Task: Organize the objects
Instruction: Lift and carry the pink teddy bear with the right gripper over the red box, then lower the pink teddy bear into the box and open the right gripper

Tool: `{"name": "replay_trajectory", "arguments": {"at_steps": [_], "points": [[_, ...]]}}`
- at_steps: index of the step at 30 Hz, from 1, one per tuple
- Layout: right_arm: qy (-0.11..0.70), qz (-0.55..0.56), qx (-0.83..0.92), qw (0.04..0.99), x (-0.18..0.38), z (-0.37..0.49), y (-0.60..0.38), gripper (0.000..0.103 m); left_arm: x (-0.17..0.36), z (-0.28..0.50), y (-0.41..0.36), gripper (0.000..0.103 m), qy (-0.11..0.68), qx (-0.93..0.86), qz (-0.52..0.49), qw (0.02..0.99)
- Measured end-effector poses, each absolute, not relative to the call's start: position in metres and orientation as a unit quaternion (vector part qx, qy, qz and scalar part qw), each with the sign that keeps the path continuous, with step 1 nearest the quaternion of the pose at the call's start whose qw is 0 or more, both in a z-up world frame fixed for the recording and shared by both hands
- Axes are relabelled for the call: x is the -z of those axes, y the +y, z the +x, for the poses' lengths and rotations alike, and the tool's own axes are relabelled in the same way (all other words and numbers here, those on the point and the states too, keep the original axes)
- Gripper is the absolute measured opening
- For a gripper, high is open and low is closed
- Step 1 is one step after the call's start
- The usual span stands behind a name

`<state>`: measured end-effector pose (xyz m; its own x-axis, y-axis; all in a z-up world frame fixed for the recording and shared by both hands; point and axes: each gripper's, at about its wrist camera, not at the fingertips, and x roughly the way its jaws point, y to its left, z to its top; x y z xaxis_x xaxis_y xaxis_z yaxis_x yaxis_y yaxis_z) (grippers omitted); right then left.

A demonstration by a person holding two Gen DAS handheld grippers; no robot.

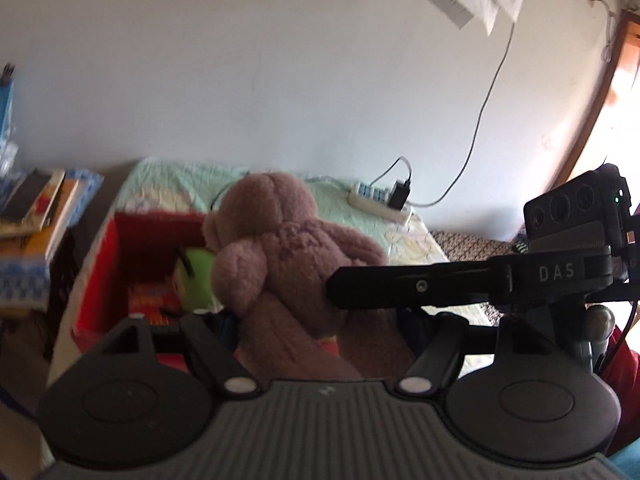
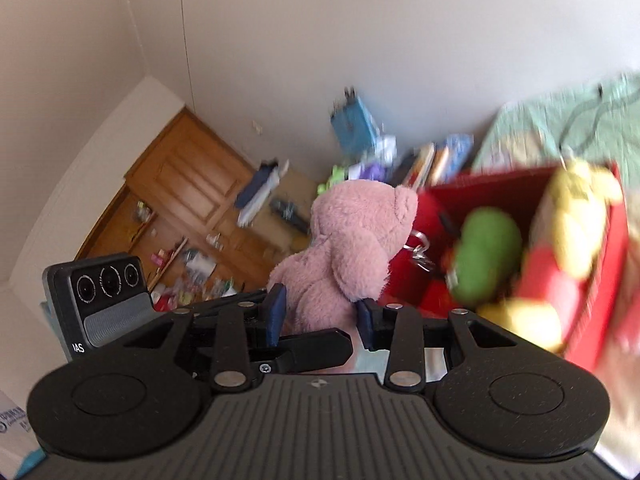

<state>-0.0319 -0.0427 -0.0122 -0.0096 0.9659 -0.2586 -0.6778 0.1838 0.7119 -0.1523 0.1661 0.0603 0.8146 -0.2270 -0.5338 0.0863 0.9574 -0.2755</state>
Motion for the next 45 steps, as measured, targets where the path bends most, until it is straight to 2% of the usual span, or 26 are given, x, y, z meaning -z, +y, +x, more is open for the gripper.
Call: {"name": "replay_trajectory", "arguments": {"at_steps": [5,10,18,27,35,45], "points": [[0.311,0.198,-0.568,0.736,-0.013,-0.032,-0.024,0.039,-0.075,-0.12,0.198,0.075,0.256,0.143,-0.103,0.95],[0.281,0.176,-0.498,0.801,-0.023,-0.031,-0.014,0.039,-0.058,-0.075,0.219,0.075,0.25,0.217,-0.131,0.935],[0.337,0.139,-0.403,0.839,0.015,-0.01,0.006,0.039,0.01,-0.022,0.228,0.075,0.322,0.253,-0.173,0.896],[0.384,0.093,-0.349,0.85,0.054,-0.003,0.026,0.038,0.061,-0.006,0.239,0.075,0.391,0.243,-0.186,0.868],[0.398,0.035,-0.314,0.861,0.082,0.002,0.05,0.036,0.075,-0.012,0.241,0.079,0.425,0.216,-0.159,0.865],[0.41,0.048,-0.302,0.859,0.09,-0.002,0.052,0.038,0.071,-0.023,0.229,0.087,0.442,0.217,-0.128,0.861]]}}
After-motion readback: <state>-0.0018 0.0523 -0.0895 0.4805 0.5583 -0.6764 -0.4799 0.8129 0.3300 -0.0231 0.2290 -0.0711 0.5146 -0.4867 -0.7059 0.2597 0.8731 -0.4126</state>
